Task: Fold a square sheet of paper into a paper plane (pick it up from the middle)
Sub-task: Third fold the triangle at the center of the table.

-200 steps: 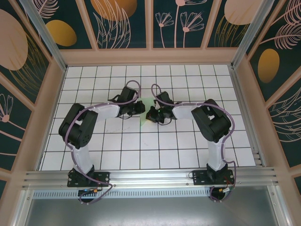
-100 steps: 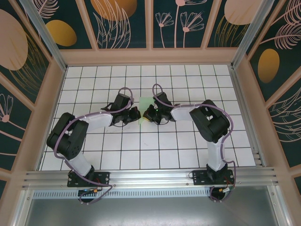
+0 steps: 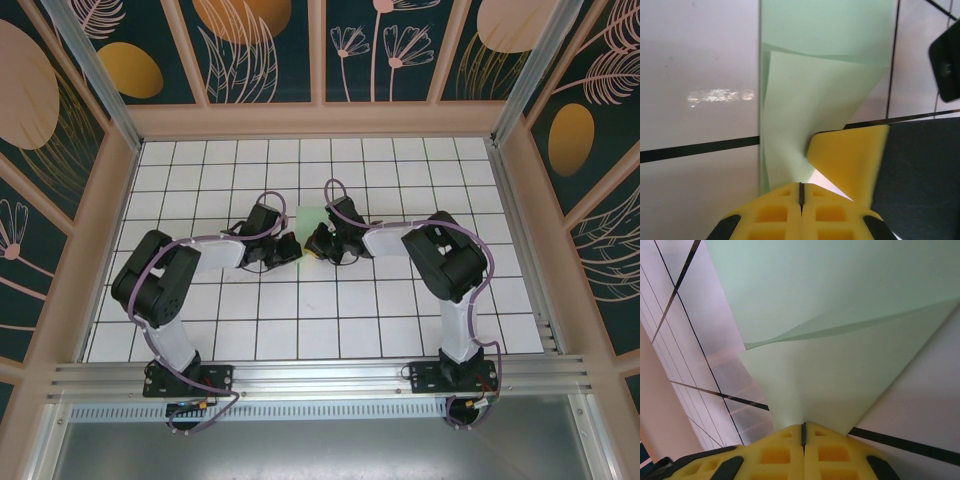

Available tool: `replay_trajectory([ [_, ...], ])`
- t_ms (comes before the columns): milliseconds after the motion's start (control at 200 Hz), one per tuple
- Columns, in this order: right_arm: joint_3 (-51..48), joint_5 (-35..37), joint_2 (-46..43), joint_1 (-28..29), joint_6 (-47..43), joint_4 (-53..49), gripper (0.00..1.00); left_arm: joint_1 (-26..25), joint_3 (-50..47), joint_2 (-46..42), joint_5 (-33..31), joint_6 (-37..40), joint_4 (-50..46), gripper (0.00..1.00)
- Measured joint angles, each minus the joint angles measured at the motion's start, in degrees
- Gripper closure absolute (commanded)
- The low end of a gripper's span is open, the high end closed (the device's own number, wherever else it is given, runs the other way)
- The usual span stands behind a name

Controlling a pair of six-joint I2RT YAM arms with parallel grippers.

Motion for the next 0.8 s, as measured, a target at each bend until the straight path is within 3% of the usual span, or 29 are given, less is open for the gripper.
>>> replay_trajectory([
  [801,2.25,-1.70,1.49,-0.17,-11.37,-1.84,1.00,-0.07,0.98,1.31,-1.92,-0.44,-1.99,1.00],
])
